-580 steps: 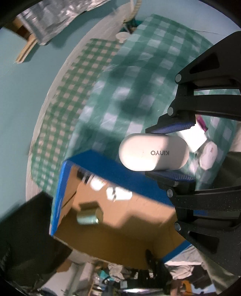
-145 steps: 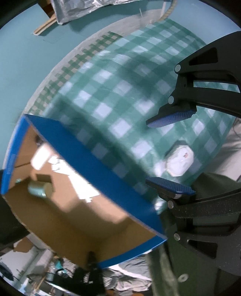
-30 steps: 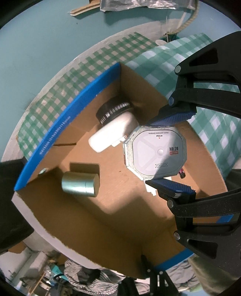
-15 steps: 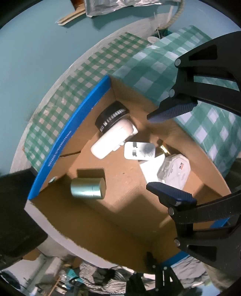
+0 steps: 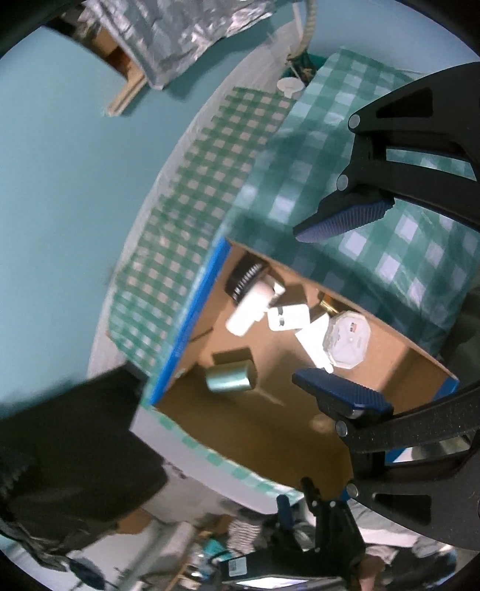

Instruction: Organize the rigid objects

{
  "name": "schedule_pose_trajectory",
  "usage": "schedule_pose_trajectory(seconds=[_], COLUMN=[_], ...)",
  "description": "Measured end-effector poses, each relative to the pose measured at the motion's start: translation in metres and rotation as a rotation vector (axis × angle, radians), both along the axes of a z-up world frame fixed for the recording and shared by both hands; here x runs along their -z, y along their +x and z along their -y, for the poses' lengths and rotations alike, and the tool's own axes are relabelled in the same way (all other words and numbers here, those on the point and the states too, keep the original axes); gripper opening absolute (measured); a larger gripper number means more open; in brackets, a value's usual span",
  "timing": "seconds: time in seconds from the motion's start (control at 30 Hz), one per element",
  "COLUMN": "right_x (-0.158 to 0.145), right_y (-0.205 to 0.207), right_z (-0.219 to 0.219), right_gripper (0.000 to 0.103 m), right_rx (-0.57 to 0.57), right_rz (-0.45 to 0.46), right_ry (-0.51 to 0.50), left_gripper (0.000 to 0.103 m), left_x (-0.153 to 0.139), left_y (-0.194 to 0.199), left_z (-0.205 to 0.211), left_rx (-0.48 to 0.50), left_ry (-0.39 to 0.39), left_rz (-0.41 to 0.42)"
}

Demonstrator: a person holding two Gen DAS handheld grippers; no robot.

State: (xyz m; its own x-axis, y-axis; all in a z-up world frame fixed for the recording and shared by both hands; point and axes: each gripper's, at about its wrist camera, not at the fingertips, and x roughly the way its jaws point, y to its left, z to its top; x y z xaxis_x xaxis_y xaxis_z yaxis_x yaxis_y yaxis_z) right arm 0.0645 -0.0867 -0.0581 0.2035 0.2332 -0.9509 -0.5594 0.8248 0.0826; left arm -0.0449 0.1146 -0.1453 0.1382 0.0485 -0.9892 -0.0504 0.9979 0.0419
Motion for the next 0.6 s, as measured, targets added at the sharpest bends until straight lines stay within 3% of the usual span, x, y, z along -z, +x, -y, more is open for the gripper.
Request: schedule_pose_trajectory(seconds=[0.13, 0.2, 0.47, 0.53, 0.6], right_x=[-0.019, -0.027, -0.072, -0.087, -0.099], right_y=[-0.004, -0.005, -0.02, -0.025, -0.029], right_z=[0.013, 0.021, 0.055, 0.061, 0.067], right_gripper=[0.07, 0.07, 0.07, 0.07, 0.07], right_rx=[0.034, 0.061, 0.166, 0.175, 0.19], right_rz=[0.052, 0.075, 0.186, 0.235, 0.28], right_ry=[0.003, 0.01, 0.073, 0.068, 0.063], left_gripper=[0.075, 0.082, 0.084, 0.095, 0.095], left_x=[-0.033, -0.048, -0.113, -0.126, -0.14], left_y=[0.008, 0.013, 0.03, 0.03, 0.03], left_z=[0.01, 0.017, 0.043, 0.05, 0.056], left_rx=[0.004, 0.012, 0.033, 0.038, 0.05], left_ry=[0.012, 0.023, 0.046, 0.048, 0.059], left_rz=[0.081, 0.115, 0.266, 0.305, 0.346])
